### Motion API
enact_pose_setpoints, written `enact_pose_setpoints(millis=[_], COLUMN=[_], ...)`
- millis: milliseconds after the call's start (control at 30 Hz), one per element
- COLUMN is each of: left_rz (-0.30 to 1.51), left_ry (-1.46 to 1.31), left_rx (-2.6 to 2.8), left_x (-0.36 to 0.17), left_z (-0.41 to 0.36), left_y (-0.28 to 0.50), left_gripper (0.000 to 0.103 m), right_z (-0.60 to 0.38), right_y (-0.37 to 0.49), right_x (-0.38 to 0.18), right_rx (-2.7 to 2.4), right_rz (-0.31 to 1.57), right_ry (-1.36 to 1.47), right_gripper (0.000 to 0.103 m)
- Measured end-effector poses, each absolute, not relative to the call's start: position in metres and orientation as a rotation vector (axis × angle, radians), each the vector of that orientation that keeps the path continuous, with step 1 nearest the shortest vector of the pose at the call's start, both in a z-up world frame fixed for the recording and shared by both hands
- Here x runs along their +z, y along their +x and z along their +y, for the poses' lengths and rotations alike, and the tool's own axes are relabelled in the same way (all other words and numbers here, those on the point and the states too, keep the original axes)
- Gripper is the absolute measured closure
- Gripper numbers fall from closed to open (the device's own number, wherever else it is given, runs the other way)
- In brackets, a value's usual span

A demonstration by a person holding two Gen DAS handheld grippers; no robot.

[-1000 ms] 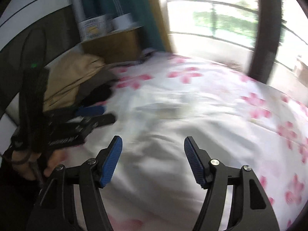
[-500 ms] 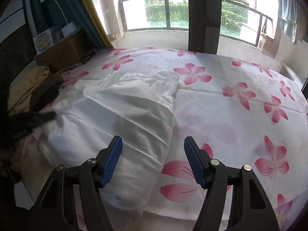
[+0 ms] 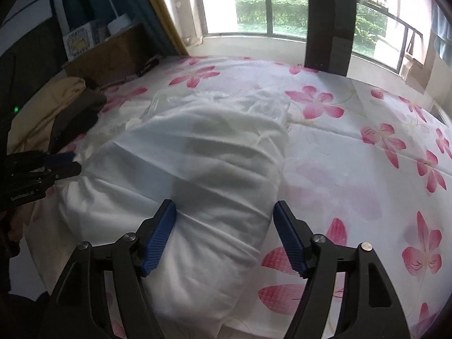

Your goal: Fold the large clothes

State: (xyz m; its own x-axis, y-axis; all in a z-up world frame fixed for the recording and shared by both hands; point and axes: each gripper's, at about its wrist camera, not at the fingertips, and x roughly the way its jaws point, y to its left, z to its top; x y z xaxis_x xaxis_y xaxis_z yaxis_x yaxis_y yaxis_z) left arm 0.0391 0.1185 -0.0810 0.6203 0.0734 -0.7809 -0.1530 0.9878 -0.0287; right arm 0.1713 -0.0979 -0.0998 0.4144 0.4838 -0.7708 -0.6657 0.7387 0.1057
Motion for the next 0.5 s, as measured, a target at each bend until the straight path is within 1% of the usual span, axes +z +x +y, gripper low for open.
enact_pose_setpoints(millis=[100, 233, 400, 500], left_rz=[0.874, 0.914, 0.985, 0.981], left_ry=[0.005, 0.114, 0.16, 0.155], left_rx=[0.098, 0.043, 0.026, 0.065], left_x=[-0.07, -0.077, -0.095, -0.098], left_z=[0.109, 0.1, 0.107, 0.123], left_y=[0.057, 0.088, 0.116, 0.128], left_gripper=[0.064, 0.063, 0.063, 0.063], right_z=[-0.105, -0.112, -0.116, -0.115], right_y=[0.173, 0.179, 0.19, 0.195], right_x=[-0.091, -0.086, -0.091, -0.093], right_rx=[0.707, 0.678, 0.642, 0.635], right_rz=[0.859, 0.849, 0.871, 0.879], right_ry=[-0.22, -0.199, -0.195, -0.199], right_gripper=[0.032, 0.032, 0.032, 0.032])
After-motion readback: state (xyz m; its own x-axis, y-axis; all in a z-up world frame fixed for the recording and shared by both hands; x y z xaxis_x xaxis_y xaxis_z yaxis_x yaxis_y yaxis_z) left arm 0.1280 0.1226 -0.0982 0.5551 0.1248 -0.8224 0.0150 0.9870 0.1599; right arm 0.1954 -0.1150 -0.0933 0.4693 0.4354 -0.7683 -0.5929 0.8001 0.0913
